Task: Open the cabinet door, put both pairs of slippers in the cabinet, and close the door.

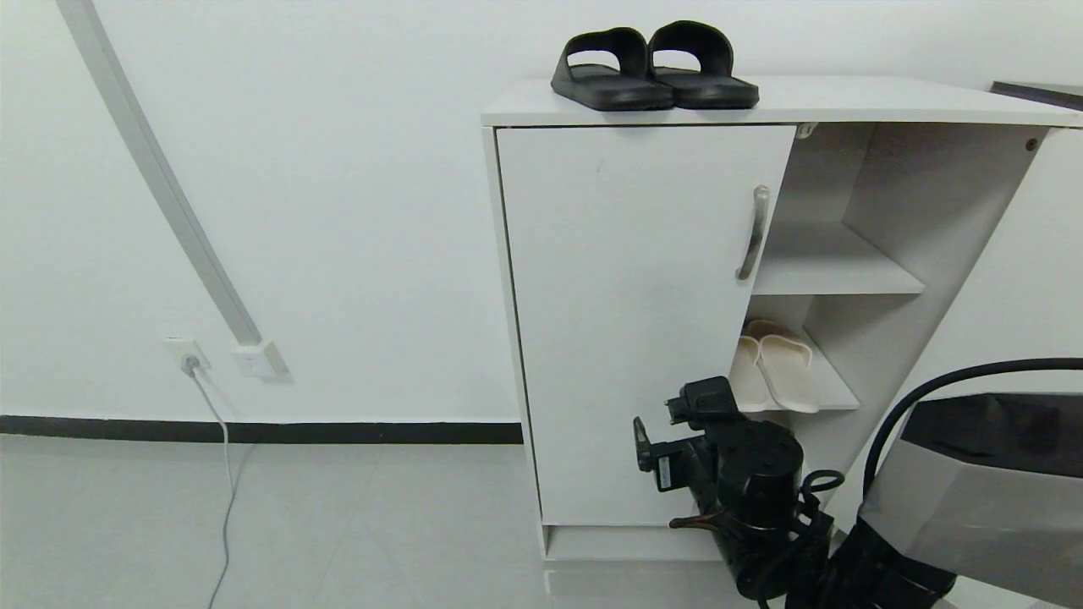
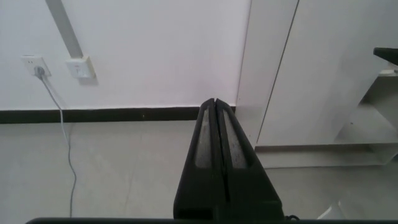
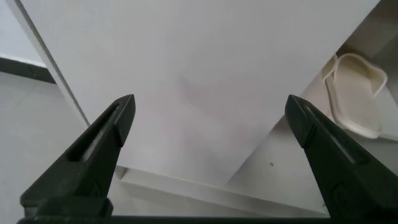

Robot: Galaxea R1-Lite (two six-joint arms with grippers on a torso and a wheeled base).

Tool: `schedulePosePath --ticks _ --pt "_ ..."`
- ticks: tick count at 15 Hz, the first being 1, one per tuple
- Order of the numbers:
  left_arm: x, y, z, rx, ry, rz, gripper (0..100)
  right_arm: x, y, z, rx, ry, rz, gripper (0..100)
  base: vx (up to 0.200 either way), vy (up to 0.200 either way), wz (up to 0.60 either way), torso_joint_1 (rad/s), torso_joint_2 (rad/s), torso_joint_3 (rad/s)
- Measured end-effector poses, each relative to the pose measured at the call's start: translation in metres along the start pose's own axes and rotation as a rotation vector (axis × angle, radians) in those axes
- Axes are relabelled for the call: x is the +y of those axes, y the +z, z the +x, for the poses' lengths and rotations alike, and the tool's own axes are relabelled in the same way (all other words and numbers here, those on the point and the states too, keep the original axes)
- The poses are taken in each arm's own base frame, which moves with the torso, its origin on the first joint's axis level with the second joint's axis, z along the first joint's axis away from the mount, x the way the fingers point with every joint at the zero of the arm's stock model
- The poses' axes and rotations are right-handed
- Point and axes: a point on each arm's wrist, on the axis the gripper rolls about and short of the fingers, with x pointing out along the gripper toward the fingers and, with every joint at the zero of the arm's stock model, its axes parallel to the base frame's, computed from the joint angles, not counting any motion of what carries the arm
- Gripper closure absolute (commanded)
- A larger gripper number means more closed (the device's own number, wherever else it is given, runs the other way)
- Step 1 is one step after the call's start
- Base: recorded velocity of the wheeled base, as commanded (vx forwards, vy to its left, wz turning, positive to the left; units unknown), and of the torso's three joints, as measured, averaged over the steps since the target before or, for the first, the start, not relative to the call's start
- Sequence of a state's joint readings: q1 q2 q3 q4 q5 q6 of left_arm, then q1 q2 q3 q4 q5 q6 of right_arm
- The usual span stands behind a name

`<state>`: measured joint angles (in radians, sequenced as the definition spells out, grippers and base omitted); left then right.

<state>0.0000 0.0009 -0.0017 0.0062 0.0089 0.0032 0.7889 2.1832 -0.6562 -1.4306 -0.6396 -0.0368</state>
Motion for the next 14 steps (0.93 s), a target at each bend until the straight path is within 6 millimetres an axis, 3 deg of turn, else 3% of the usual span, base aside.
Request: schedulePosePath --ticks 6,14 --pt "0.0 0.0001 0.0 0.0 0.0 0.0 100 0.001 -0.0001 -0.0001 -0.01 0.002 -0.006 0 0.0 0.0 0.0 0.031 -0.35 -0.31" --pt "0.0 0.0001 0.0001 0.0 0.0 0.0 100 0.0006 -0.0004 0.0003 -0.01 0.0 -0.008 0 0.0 0.0 0.0 0.124 -0.45 -0.334"
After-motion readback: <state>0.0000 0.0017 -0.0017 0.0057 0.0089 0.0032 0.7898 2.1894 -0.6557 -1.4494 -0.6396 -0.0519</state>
